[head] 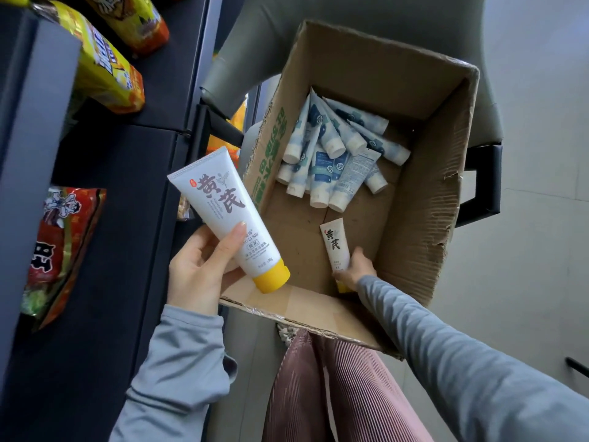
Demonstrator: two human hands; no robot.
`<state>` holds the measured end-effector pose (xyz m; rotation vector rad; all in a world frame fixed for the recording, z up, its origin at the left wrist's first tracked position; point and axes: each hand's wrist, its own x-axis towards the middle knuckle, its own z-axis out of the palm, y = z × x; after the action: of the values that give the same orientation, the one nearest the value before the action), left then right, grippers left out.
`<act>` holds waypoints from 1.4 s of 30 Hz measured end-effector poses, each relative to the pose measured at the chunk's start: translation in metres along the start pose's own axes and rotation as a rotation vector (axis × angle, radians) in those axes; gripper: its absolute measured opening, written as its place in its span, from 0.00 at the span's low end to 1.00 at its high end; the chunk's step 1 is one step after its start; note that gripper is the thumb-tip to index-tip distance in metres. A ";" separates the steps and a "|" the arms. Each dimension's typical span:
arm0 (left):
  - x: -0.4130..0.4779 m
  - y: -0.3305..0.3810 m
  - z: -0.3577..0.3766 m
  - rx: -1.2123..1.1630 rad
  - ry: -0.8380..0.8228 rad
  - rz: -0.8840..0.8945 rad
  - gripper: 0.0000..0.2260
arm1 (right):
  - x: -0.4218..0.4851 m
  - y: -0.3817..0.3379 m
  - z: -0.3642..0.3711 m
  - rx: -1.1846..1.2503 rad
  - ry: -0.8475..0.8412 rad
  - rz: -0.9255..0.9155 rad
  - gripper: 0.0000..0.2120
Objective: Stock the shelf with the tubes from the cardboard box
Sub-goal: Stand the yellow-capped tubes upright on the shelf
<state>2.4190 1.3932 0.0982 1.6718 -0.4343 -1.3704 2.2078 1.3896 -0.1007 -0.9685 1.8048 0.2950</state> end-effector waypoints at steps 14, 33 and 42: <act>-0.065 0.067 -0.042 -0.114 -0.033 0.182 0.10 | -0.141 -0.063 -0.054 0.734 -0.129 -0.486 0.22; -0.226 0.227 -0.075 -0.087 0.039 0.800 0.09 | -0.390 -0.159 -0.153 0.964 -0.404 -1.018 0.23; -0.295 0.257 -0.115 -0.094 0.164 0.966 0.12 | -0.470 -0.189 -0.157 0.842 -0.337 -1.238 0.21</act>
<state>2.4955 1.5221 0.4768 1.1987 -0.9090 -0.5209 2.3131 1.3992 0.4192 -1.1038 0.6299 -0.9389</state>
